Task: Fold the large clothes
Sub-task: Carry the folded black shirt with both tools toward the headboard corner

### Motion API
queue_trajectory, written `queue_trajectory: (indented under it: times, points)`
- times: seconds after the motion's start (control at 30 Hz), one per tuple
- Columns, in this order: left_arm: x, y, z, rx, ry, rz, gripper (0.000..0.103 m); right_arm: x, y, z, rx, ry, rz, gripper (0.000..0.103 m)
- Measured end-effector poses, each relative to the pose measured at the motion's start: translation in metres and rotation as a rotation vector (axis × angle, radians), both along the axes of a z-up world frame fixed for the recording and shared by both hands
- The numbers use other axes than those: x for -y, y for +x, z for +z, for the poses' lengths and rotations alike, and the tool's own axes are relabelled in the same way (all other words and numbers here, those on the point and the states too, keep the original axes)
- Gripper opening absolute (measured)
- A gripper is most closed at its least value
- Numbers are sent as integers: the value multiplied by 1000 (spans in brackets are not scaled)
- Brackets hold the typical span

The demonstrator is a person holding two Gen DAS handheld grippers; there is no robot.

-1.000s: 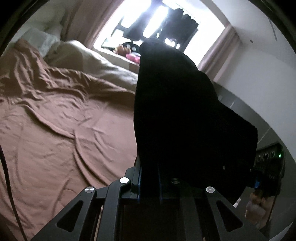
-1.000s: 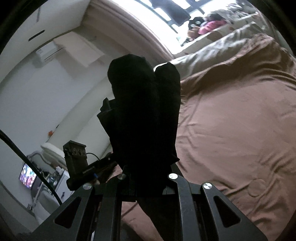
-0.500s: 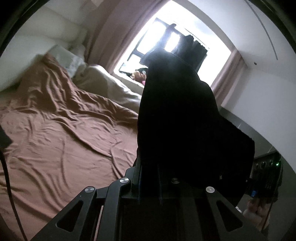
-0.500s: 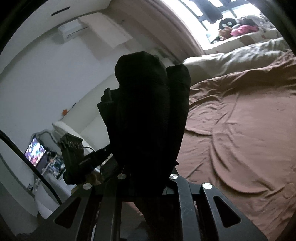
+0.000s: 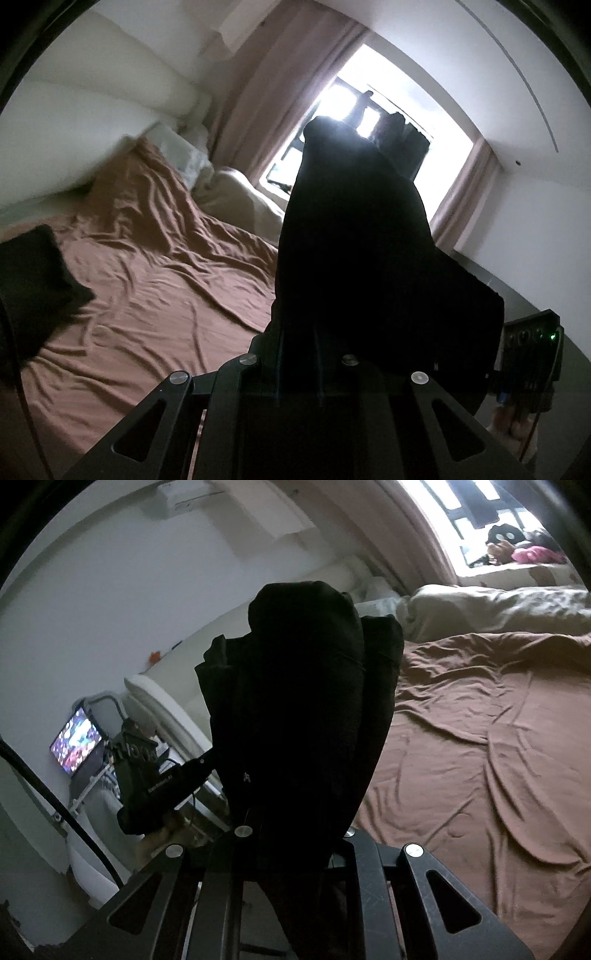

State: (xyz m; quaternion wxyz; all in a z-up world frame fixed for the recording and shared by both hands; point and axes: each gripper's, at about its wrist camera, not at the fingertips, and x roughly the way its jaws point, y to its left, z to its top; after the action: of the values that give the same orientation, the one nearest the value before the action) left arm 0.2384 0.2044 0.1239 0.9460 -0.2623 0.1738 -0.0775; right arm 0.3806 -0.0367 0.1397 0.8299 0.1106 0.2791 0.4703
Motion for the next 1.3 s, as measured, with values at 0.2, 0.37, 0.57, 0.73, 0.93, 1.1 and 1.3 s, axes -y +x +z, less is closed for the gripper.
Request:
queue_trajectory:
  times: [0.2, 0.37, 0.57, 0.73, 0.93, 1.1, 1.3]
  points:
    - [-51, -36, 0, 7, 25, 61, 13, -52, -2, -5, 3, -8, 64, 10]
    - [-97, -64, 3, 9, 56, 126, 13, -102, 2, -4, 16, -20, 116, 10]
    - [-160, -88, 8, 9, 84, 185, 12, -162, 10, -10, 26, -22, 183, 10]
    - [-208, -95, 12, -13, 133, 252, 12, -217, 25, -18, 10, -11, 232, 10]
    - [-269, -95, 24, -49, 178, 349, 10, -295, 50, -28, -34, 30, 291, 10]
    - [-320, -94, 38, -76, 212, 438, 10, -354, 72, -35, -71, 83, 351, 10]
    - [-364, -79, 41, -119, 250, 499, 10, -407, 106, -54, -151, 136, 413, 10]
